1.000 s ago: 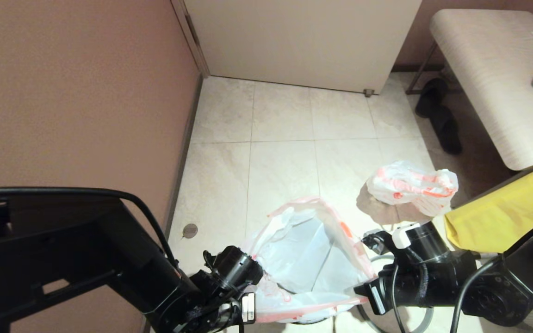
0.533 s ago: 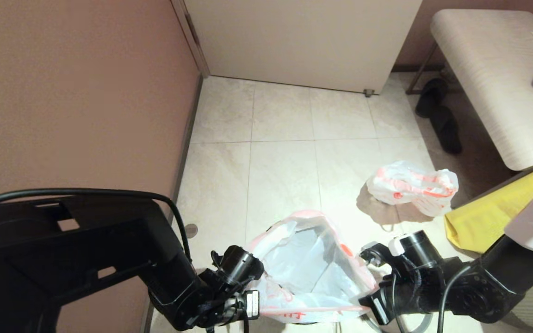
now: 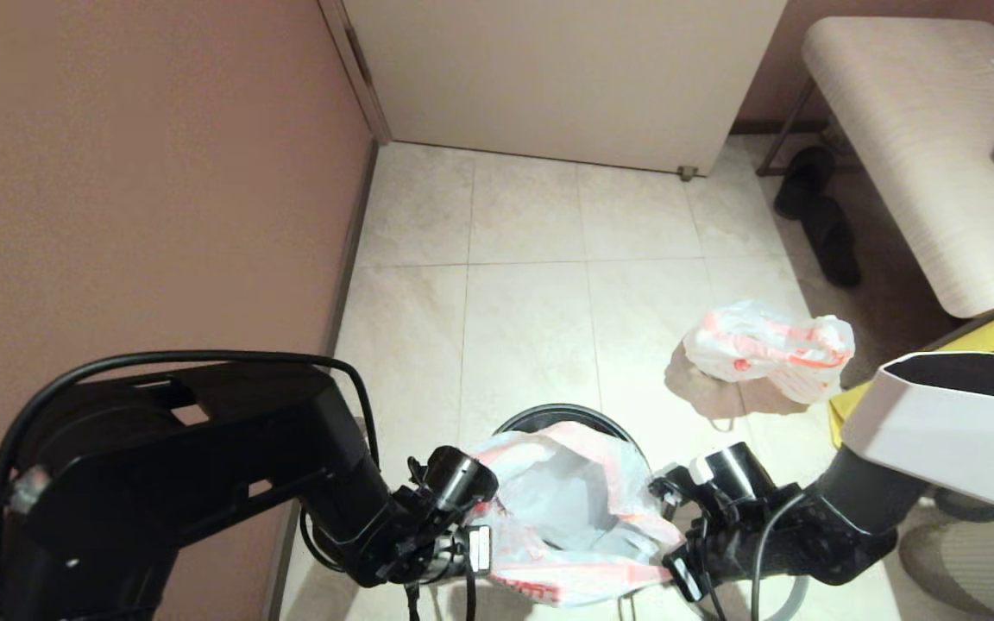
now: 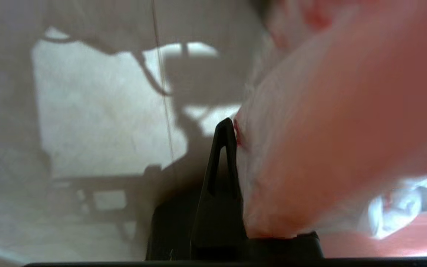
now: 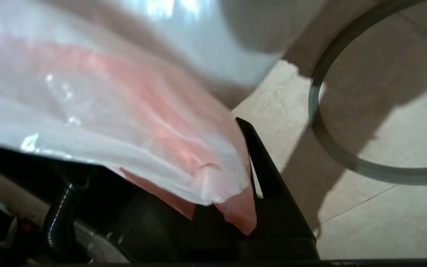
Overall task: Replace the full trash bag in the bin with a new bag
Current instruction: Put the new garbage bag on the trash can
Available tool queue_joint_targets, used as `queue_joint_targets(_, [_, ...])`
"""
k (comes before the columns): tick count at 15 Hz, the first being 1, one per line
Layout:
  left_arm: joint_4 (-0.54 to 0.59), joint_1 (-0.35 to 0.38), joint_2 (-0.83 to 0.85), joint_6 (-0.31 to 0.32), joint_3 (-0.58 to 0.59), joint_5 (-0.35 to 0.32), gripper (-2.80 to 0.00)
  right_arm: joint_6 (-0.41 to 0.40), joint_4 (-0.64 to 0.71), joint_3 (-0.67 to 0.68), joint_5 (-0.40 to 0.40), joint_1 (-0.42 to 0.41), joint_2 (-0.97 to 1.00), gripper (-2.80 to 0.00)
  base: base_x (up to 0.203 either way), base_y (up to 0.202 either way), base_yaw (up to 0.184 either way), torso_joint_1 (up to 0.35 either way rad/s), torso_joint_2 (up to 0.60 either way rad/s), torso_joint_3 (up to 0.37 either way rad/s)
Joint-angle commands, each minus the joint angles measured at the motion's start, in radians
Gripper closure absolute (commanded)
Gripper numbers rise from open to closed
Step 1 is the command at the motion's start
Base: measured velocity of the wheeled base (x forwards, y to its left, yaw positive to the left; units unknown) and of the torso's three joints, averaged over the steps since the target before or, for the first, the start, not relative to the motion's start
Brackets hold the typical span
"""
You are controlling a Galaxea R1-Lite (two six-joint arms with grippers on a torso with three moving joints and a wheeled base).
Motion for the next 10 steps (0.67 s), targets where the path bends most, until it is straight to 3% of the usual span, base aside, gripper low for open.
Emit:
queue_joint_targets(1, [-0.044,0.022,0.019,-0.003,-0.041,-0.014,0.00,-0.005,-0.017,-0.095,-0.021,0.010,0.094,0.00,0.000,0.000,0.000,0.000,0.00,0.000])
queue_joint_targets(3, [-0.238,0.032,0.022,0.005,-0.023,-0.019,0.00,-0.002,-0.120,-0.118,-0.069,0.023,0.110,0.00,0.000,0.000,0.000,0.000,0.00,0.000])
queue_joint_targets(4, [-0.289,0.029,0.037,0.052,0.010,-0.018,0.00,-0.002,-0.180,-0.114,-0.114,0.021,0.124,0.00,0.000,0.000,0.000,0.000,0.00,0.000])
queue_joint_targets(6, [-0.318,-0.001,0.097,0.123,0.023,0.012,0.00,0.000,-0.279,-0.107,-0.166,0.006,0.150,0.00,0.000,0.000,0.000,0.000,0.00,0.000])
queue_joint_targets(8, [-0.383,-0.010,0.118,0.138,0.021,0.040,0.00,0.039,-0.322,-0.115,-0.169,0.011,0.148,0.00,0.000,0.000,0.000,0.000,0.00,0.000])
queue_joint_targets(10, [-0.482,0.029,0.160,0.148,-0.003,0.046,0.00,0.107,-0.387,-0.141,-0.167,0.031,0.150,0.00,0.000,0.000,0.000,0.000,0.00,0.000])
